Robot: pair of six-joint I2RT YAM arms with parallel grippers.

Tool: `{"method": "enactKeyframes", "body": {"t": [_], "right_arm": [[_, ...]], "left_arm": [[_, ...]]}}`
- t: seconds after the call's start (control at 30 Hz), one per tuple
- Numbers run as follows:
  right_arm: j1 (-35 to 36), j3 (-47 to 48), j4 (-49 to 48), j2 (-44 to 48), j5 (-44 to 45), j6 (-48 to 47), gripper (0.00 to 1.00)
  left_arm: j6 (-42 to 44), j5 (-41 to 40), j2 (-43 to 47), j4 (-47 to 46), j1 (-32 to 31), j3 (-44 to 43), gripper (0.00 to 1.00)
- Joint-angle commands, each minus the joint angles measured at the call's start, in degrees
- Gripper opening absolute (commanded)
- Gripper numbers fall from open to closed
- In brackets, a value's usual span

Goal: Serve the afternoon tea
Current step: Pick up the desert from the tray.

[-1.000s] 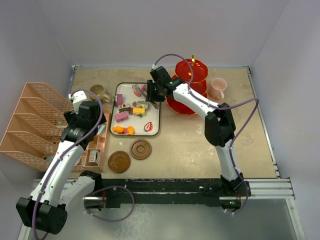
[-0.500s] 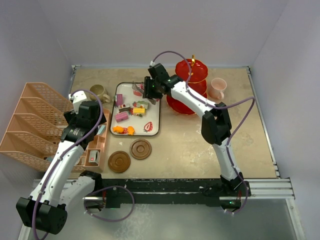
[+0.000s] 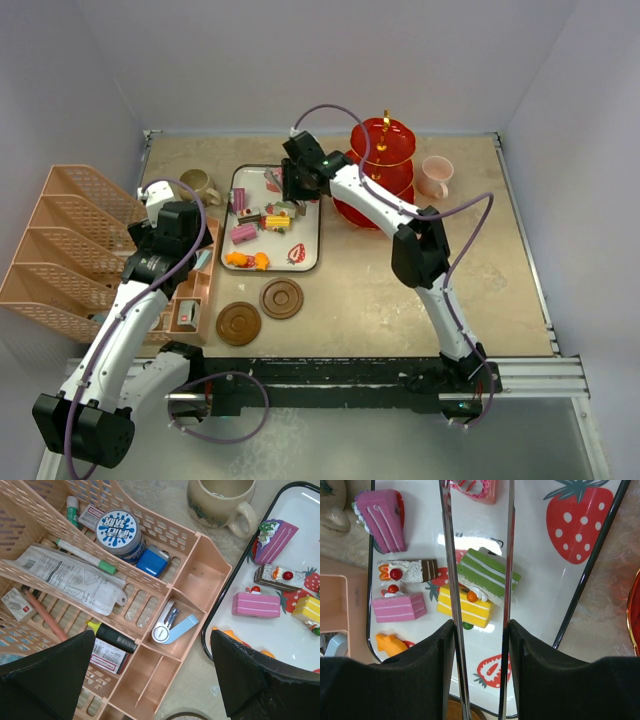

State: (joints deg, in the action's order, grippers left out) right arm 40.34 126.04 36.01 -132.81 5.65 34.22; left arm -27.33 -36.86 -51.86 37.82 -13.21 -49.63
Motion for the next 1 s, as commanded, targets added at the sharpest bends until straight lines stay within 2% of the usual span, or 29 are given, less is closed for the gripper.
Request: {"method": "enactKeyframes", "body": {"t": [0.0,0.6,0.97], "right_arm": [[0.64,3.12,0.55,1.61,1.56,-1.13,0.48],[2.38,5.35,1.81,0.38,-0.02,-4.82,0.47],[2.55,5.90,3.69,-0.56,4.10,-5.92,0.46]], "left_arm": [[0.90,-0.40,0.04,-1.90,-0.23,-0.21,0.95],[0.92,-0.97,-0.11,-1.55,-0.23,-0.38,0.95],[0.71,-1.37,-0.22,-1.33,-0.23,-0.39,0.95]]}}
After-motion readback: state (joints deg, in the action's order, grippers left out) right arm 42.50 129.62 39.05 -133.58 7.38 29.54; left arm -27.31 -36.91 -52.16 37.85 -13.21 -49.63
